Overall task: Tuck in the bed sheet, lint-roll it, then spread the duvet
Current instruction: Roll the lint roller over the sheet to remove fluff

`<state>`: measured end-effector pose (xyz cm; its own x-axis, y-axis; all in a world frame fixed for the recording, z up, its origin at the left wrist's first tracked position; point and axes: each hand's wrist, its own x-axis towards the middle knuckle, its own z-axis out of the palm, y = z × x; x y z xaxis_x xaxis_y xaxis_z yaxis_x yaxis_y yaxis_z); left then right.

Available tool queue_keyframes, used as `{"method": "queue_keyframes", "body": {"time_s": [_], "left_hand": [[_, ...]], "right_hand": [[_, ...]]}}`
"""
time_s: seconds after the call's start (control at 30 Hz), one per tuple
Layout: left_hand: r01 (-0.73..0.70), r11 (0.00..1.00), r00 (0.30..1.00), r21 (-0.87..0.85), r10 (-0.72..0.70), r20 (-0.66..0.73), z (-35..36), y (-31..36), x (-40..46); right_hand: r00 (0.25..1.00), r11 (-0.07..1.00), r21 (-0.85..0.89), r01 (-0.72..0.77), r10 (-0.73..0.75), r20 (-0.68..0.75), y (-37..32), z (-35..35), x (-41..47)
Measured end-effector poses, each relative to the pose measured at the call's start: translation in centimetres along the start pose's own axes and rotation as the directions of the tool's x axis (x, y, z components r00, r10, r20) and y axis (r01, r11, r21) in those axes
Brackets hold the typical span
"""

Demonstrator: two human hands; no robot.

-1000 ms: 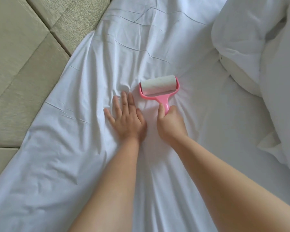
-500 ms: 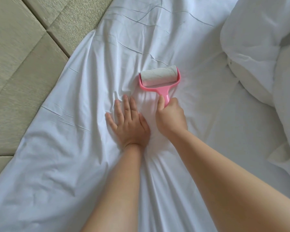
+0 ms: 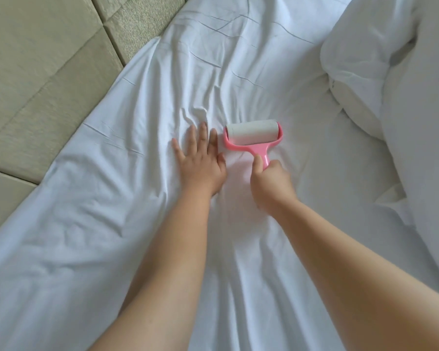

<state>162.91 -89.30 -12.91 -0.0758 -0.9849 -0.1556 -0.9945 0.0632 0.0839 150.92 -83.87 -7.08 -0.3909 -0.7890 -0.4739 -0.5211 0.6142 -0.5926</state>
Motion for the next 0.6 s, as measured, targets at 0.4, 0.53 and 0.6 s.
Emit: {"method": "queue_keyframes", "body": {"time_s": [0.4,0.53,0.6], "left_hand": [[-0.029,0.998,0.973,-0.049,0.040,0.228,-1.7,1.6,-8.4],[-0.097,0.995,0.958,-0.036,0.103,0.267,-3.4,2.5,-8.2],[-0.144,0.989,0.948,-0.018,0.143,0.285,-3.6,3.4,-8.1]], "right_hand": [[0.999,0.995,0.086,-0.046,0.044,0.028,4.3,-2.8,-8.6],[0.998,0.997,0.052,-0.049,0.051,-0.047,5.2,-4.6,-9.2],[0.995,0.997,-0.002,-0.083,0.082,-0.064,6.1,-5.1,-8.5]]}}
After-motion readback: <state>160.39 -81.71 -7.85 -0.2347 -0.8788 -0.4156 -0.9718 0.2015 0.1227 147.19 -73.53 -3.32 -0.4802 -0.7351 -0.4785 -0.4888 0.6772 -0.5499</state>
